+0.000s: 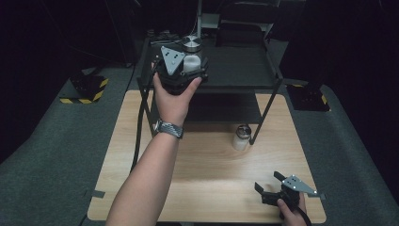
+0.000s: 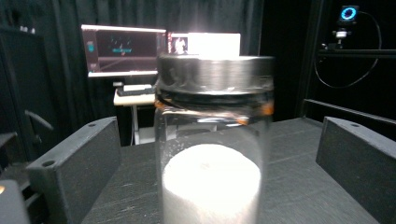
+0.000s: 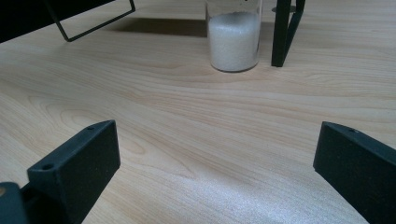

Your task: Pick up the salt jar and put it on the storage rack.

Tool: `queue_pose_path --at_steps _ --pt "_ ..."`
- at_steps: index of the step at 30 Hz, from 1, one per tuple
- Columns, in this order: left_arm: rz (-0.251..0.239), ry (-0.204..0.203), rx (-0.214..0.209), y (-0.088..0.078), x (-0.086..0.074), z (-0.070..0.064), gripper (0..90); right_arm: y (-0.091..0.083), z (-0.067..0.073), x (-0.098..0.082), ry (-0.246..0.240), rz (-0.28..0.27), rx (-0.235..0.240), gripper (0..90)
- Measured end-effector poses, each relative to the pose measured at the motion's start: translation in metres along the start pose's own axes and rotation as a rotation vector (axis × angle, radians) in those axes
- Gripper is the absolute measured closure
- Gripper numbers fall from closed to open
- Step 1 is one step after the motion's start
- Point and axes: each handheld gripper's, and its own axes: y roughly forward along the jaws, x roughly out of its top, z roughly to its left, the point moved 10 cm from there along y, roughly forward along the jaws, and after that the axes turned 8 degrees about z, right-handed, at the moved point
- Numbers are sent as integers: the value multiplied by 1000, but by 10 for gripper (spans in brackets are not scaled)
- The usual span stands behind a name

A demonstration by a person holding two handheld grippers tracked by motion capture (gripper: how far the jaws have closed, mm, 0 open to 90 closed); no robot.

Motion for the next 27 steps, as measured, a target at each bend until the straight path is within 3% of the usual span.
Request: queue_pose_path --at_steps 2,18,27 --pt "-9 6 -26 -6 -3 0 6 0 0 0 0 1 -1 4" --pt "-46 -7 -64 -52 -24 5 6 1 2 0 -5 4 -5 5" --pt "-53 -15 -90 -77 -49 10 6 1 2 1 -1 6 -3 5"
